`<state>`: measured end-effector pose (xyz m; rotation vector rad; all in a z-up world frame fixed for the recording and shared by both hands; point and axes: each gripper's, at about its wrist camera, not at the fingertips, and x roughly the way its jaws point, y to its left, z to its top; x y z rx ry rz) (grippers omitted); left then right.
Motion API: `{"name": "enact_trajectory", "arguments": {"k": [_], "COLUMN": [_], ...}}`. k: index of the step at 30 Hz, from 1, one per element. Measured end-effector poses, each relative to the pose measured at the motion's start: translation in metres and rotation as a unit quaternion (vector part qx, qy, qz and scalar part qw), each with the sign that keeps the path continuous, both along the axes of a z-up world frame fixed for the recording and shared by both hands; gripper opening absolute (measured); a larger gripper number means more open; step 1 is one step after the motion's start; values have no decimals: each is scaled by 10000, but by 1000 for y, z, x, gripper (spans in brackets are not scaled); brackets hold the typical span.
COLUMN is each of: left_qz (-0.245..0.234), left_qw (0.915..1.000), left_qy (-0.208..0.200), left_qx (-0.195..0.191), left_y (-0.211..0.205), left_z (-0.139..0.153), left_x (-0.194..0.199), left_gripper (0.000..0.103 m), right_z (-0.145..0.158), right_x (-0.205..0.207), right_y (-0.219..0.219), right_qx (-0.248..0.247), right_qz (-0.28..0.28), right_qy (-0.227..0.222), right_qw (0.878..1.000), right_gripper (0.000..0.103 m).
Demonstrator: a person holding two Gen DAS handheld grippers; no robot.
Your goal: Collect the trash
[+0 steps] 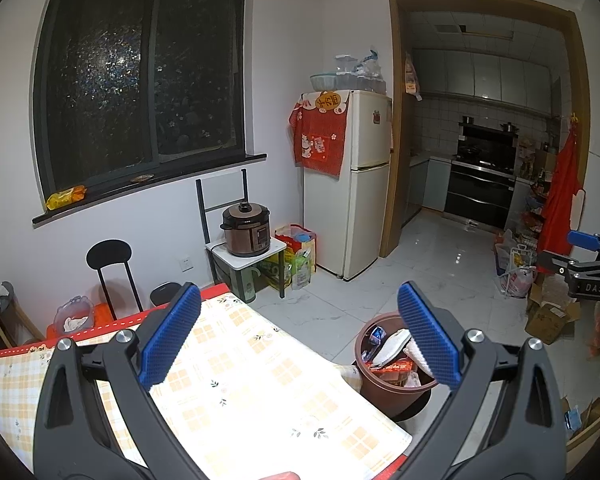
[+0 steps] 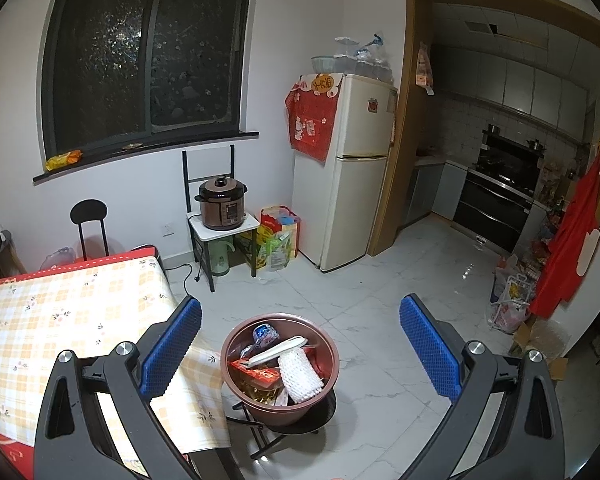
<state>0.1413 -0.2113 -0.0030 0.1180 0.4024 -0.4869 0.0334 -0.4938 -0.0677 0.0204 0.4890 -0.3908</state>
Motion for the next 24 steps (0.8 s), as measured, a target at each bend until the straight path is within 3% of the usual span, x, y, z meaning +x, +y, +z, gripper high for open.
{"name": "enact_trajectory", "arguments": {"k": [24], "left_qz": [-9], "left_qw": [10000], "left_qy": [-49], "left_qx": [26], "left_y": [-5], "left_z": [-2], "left_x": [3], "left_gripper": [97], "right_z": [-2], "right_x": [3], "right_y": [0], "right_qx": [-47], "right_qz": [-67], "right_qy": [42], "right_qw": [10000], "right_gripper": [98]}}
